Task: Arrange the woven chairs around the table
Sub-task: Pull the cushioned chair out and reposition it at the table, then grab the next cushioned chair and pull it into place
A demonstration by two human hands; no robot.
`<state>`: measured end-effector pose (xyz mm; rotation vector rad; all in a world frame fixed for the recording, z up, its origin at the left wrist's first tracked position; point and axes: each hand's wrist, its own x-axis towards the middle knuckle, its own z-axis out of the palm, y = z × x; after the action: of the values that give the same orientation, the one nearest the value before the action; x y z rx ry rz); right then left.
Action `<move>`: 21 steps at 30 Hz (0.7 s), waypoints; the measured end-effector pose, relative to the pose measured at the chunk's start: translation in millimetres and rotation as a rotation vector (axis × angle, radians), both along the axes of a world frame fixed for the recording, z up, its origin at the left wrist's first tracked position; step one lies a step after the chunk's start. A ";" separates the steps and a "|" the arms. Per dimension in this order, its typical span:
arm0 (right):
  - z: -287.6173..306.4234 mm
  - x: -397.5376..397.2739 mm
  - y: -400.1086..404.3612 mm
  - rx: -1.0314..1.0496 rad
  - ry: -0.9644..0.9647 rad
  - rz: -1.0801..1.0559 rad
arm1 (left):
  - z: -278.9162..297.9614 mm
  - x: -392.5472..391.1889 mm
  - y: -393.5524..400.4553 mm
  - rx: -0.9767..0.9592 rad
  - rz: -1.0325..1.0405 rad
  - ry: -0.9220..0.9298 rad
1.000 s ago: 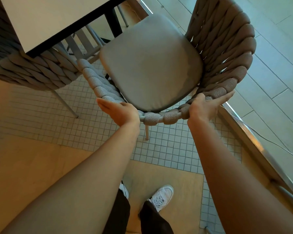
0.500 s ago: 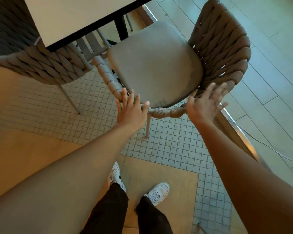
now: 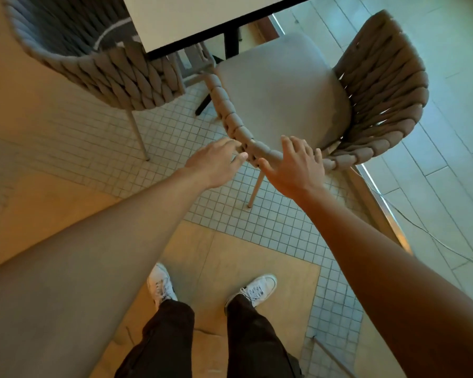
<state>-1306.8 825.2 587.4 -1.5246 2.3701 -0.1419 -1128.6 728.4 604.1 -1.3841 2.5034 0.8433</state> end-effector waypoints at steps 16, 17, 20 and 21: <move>57.7 236.2 -112.3 -0.049 0.031 0.071 | 58.8 254.7 -117.0 -0.091 0.005 0.111; 62.6 249.9 -119.9 -0.054 0.030 0.062 | 63.0 270.6 -125.4 -0.099 0.007 0.114; 78.6 291.4 -147.5 -0.068 0.017 0.045 | 76.1 319.1 -152.6 -0.146 -0.003 0.100; 83.1 301.6 -156.6 -0.071 0.016 0.051 | 79.1 331.3 -160.7 -0.158 -0.005 0.098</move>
<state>-1005.2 668.6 670.6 -1.6237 2.3596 -0.2051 -797.3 567.7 683.2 -1.4148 2.6991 0.7441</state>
